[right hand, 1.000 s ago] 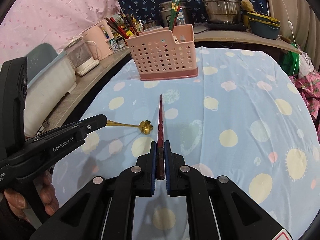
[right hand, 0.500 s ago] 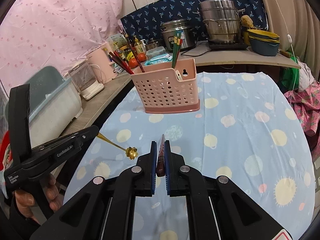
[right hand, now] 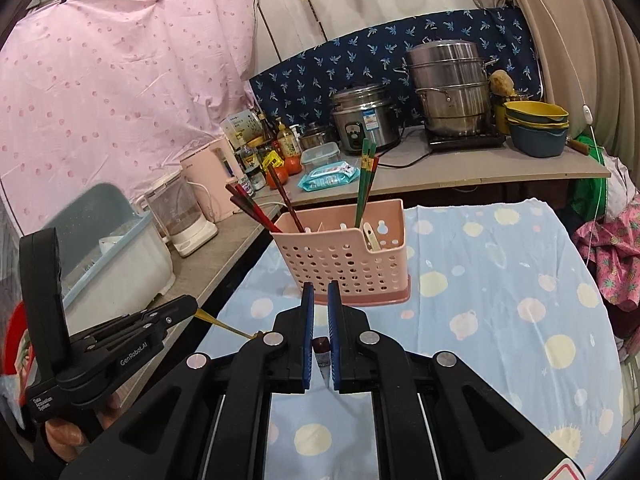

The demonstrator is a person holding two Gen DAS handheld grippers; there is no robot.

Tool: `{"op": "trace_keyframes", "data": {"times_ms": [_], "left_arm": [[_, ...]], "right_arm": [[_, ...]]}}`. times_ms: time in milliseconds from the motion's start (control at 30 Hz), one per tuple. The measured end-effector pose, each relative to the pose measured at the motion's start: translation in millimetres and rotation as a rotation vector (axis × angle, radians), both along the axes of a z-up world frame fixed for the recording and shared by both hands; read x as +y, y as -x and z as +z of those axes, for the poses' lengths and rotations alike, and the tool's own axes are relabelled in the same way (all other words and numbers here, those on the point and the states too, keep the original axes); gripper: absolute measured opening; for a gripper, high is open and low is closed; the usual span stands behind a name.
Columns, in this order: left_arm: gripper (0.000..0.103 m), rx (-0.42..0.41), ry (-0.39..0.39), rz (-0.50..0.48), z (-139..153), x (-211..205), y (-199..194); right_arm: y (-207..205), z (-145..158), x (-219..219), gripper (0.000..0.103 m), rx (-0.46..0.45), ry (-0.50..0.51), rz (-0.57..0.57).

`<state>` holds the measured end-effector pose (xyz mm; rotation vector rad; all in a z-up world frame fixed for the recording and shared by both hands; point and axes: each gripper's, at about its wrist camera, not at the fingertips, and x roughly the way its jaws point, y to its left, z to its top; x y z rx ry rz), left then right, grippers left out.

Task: Organize utensils
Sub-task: 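Carry the spoon and chopstick over the pink holder and lower them in with both tools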

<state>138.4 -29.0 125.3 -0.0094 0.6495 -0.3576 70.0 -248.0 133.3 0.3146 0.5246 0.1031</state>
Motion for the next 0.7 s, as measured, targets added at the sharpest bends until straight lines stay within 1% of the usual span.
{"op": "trace_keyframes", "data": {"times_ms": [167, 300, 367, 533, 700], "left_arm": [[0.001, -0.027, 0.005, -0.010, 14.7, -5.7, -12.5], [0.001, -0.061, -0.012, -0.018, 32.5, -14.4, -29.8], [0.001, -0.078, -0.021, -0.027, 41.4, -19.4, -39.8], [0.001, -0.101, -0.039, -0.031, 66.2, -30.7, -74.6], [0.001, -0.106, -0.032, -0.020, 82.6, -36.5, -109.8]], "right_arm": [[-15.4, 11.5, -4.1, 0.007, -0.022, 0.004, -0.011], [-32.3, 26.7, -9.0, 0.007, -0.055, 0.026, -0.030], [-44.1, 37.5, -14.9, 0.007, -0.077, 0.021, -0.040], [-72.8, 77.5, -24.4, 0.007, -0.163, 0.011, -0.065], [-104.9, 120.4, -26.4, 0.007, -0.247, 0.004, -0.072]]}}
